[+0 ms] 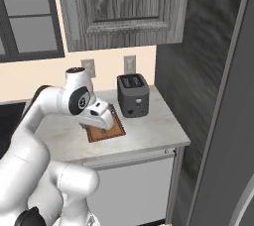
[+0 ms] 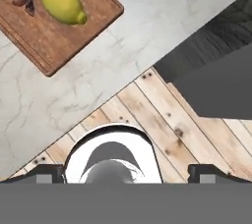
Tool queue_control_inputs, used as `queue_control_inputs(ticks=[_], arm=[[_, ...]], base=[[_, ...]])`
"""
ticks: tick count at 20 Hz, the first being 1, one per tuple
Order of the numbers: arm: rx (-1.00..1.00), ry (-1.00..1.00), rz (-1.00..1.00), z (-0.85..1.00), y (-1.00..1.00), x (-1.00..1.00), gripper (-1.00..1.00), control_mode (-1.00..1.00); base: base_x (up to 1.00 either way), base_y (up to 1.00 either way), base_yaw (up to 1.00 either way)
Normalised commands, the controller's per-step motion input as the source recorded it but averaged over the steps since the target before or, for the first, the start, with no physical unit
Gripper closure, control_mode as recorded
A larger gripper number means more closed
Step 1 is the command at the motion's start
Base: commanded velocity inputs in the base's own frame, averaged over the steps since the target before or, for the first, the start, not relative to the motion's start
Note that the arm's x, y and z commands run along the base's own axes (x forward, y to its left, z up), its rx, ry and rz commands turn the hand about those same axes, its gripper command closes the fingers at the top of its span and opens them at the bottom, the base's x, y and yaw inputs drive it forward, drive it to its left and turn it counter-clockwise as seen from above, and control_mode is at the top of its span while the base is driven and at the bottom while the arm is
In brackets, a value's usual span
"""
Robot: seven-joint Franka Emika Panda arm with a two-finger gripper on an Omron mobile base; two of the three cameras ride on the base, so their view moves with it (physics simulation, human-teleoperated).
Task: Retrieve a lemon from the fridge and place it on the cutting board with the fish.
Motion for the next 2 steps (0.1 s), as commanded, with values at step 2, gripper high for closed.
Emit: queue_control_inputs(ticks=[2], arm=[[0.0, -0.11, -0.38, 0.25, 0.15, -0.25, -1.0, -1.0]], base=[[0.0, 0.0, 0.0]])
